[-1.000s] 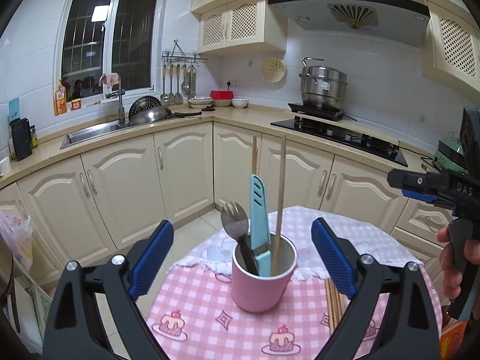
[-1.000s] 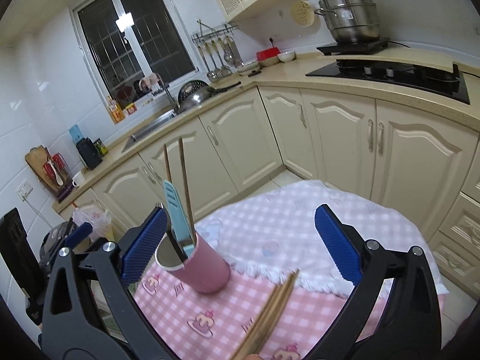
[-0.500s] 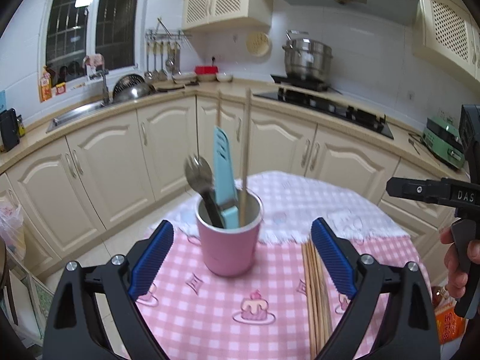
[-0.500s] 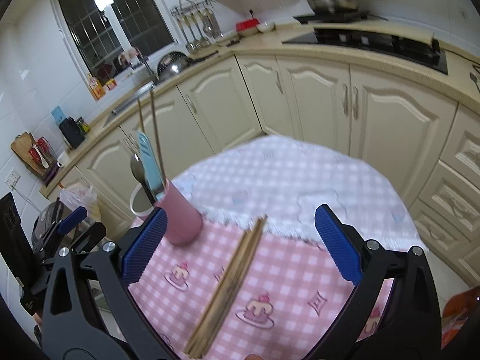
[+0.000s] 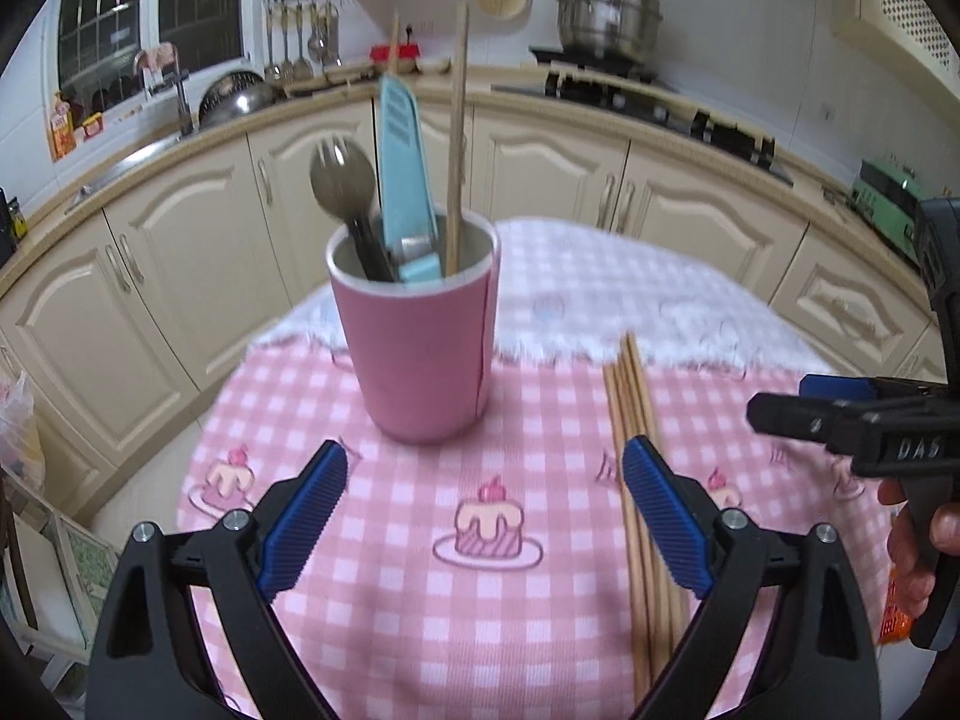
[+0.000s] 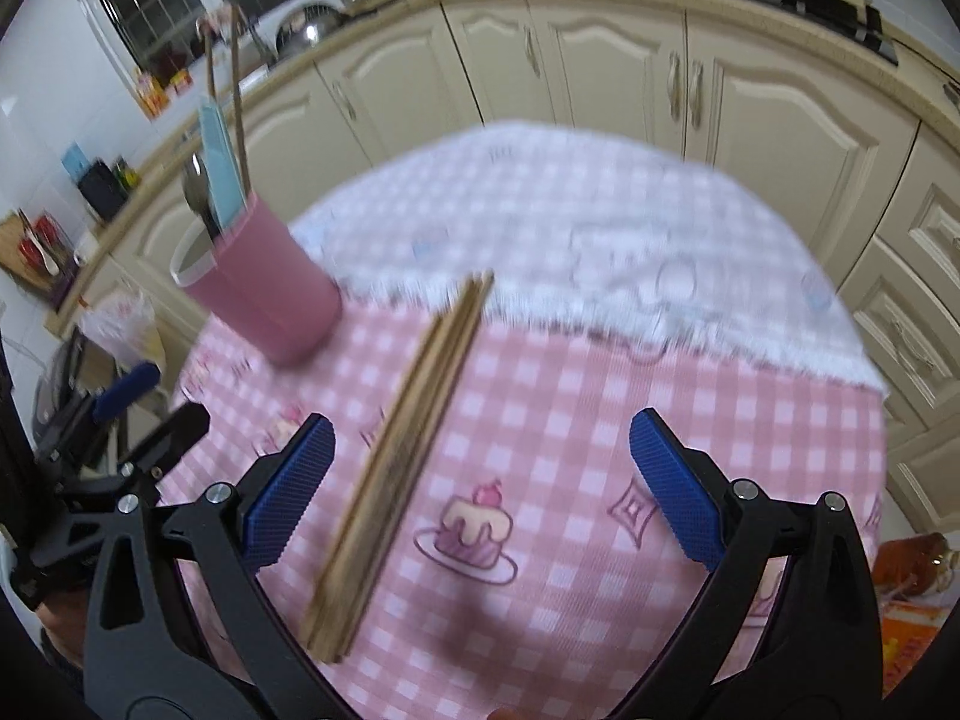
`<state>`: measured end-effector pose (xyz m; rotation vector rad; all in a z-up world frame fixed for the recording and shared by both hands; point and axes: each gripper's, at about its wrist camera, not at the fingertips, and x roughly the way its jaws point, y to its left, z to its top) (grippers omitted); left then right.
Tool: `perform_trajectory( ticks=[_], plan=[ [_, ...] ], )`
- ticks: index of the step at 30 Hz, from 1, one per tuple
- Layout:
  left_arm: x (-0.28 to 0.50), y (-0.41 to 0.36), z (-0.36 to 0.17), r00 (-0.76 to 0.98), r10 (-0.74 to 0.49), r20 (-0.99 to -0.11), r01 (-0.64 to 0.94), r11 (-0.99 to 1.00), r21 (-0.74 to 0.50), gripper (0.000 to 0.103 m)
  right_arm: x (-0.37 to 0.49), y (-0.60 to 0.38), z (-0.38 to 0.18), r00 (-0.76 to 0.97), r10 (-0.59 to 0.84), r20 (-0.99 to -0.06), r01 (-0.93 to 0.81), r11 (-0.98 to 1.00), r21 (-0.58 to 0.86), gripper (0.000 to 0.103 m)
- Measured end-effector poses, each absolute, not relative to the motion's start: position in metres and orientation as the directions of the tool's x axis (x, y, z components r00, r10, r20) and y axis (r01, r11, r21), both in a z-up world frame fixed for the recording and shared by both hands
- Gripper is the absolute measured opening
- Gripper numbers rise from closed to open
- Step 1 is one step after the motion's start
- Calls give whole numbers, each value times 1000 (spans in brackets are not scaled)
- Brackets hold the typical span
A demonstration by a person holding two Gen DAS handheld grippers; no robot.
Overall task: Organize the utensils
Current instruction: 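Move the right gripper back to the chopstick bundle and grasp one chopstick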
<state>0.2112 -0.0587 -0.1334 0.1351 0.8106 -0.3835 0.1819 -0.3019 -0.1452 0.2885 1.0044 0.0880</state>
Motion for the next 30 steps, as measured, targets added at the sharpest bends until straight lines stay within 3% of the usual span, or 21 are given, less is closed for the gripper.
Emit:
perform_trajectory(
  ticks=[12,30],
  plan=[
    [217,-93,-184,508,-249,-825,456,890,12,91,175,-301,-174,466,181,-866,77,967,244,97],
    [235,-117,-207,483,-238,-842,490,871,35,91,180,-294,-188,442,157,-883,63,977,205,97]
  ],
)
